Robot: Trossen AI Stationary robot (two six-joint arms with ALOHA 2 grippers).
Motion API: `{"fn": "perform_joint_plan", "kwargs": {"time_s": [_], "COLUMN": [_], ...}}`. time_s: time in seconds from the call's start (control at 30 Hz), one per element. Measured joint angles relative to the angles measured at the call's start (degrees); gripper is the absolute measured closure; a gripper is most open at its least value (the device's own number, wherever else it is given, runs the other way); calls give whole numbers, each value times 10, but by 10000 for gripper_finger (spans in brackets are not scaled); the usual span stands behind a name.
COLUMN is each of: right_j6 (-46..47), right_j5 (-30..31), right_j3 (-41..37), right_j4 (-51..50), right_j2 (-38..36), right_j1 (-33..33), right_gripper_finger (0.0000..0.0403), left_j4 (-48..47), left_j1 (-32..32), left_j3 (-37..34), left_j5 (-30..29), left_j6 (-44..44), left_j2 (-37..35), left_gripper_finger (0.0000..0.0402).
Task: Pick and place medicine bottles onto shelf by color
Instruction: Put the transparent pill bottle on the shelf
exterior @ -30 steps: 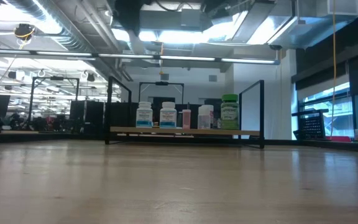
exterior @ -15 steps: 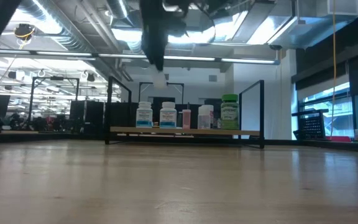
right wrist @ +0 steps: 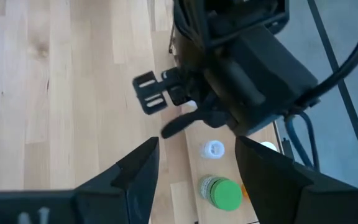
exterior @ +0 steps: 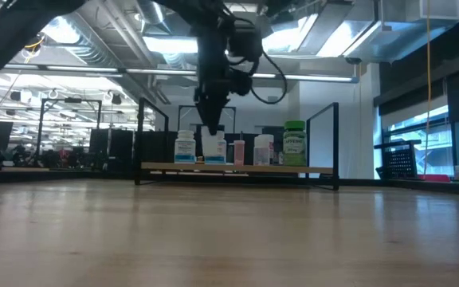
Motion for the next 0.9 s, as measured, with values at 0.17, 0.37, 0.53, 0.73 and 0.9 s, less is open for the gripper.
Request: {"fn": "perform_joint_plan", "kwargs": {"time_s": [0.17, 0.37, 0.53, 0.73, 0.9], "right_j6": [0, 0, 0, -2, -1], "right_j5": [0, 0, 0, 0, 0], "right_j3": [0, 0, 0, 0, 0], "right_j4": [0, 0, 0, 0, 0], "right_j2": [0, 0, 0, 0, 0], "right_j1": [0, 0, 0, 0, 0], "right_gripper_finger": [190, 190, 190, 190, 190], "left_j4": [1, 5, 10, 13, 14], "left_j1": [16, 20, 20, 16, 16], "left_j3": [0, 0, 0, 0, 0], "left_j5": [10, 22, 22, 18, 11], "left_j6": [1, 1, 4, 14, 19], "left_j2": [21, 21, 21, 21, 21], "left_gripper_finger": [273, 271, 261, 247, 241]}}
